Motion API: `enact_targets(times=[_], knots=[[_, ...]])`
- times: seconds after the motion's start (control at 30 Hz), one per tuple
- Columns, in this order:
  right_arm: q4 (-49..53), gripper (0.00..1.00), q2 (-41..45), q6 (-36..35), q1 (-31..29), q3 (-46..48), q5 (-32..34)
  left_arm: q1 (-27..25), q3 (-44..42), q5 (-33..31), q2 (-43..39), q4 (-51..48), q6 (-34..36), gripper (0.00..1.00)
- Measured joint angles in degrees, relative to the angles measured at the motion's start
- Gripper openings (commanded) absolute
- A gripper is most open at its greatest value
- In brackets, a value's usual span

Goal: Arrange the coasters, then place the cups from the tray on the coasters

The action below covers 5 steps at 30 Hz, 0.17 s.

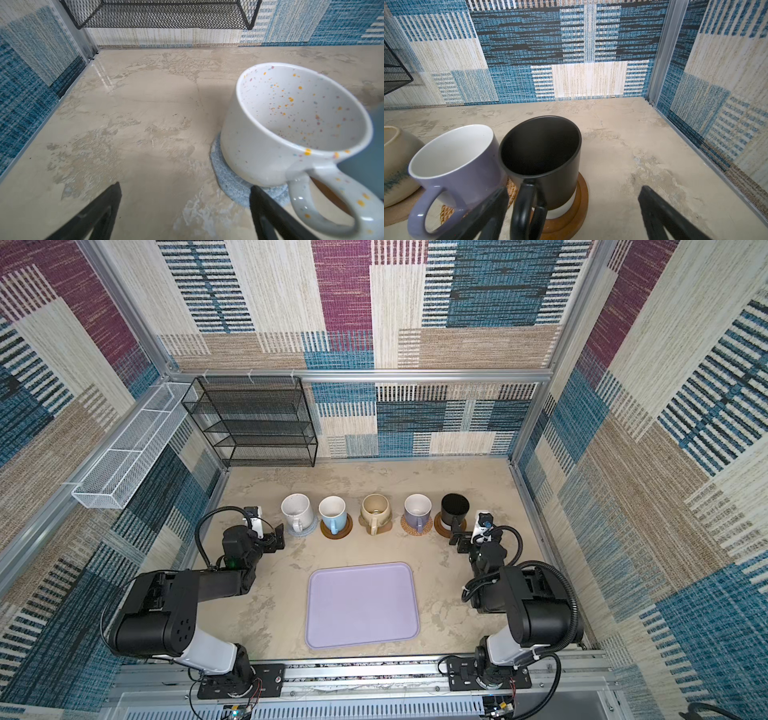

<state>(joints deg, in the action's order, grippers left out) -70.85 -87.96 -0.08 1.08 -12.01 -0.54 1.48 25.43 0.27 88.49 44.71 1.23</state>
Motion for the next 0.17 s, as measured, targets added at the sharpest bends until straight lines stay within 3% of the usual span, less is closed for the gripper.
enact_targets(times=[0.17], knots=[[0.02,1.0,0.02,-0.22,0.02,-0.26,-0.98,0.0,0.63,0.09,0.42,-0.72,0.0,0.99]])
